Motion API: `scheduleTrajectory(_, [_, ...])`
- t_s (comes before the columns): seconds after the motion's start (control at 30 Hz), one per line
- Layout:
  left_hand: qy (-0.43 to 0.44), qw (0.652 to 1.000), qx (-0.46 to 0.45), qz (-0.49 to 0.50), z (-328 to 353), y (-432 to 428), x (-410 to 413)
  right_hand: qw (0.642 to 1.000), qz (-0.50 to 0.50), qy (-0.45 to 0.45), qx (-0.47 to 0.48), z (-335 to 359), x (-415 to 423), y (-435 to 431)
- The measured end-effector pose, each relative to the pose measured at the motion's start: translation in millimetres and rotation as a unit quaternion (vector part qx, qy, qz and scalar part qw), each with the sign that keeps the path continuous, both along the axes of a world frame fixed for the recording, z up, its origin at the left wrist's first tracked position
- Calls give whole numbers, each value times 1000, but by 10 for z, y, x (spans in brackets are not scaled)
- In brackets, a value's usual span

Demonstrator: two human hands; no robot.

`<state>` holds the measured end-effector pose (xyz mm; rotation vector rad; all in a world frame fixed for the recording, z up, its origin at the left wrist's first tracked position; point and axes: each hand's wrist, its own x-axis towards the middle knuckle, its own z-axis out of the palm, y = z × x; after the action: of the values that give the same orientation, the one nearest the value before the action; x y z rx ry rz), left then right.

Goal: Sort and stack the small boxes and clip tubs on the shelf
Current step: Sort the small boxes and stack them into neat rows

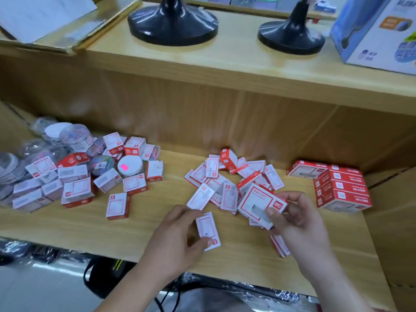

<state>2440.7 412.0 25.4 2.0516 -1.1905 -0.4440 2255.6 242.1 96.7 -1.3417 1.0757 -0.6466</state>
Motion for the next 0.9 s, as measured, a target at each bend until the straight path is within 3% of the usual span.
scheduleTrajectory(0.07, [-20,999,-35,10,82,-109,-15,1000,-2,-3,10,66,-42,-30])
scheduleTrajectory(0.2, [125,988,-81,-33,358,-680,-194,999,21,-13,24,141,-194,-146])
scheduleTrajectory(0.3, [204,972,-56,-106,556,-1120,-371,997,70,-17,-9,206,-336,-220])
scheduleTrajectory(0.37, [198,967,-57,-149,616,-1358,-438,994,57,20,-88,218,-436,-315])
scheduleTrajectory(0.5, [98,982,-75,-144,529,-1855,-518,941,-53,180,-281,218,-659,-577])
scheduleTrajectory(0.6, [1,984,-84,-154,411,-2216,-623,940,-79,193,-268,229,-781,-641])
scheduleTrajectory(0.77, [-46,989,-81,-114,180,-2558,-739,957,-81,153,-232,81,-919,-655])
scheduleTrajectory(0.9, [-202,975,-31,-93,177,-2659,-735,961,-68,140,-228,14,-927,-686])
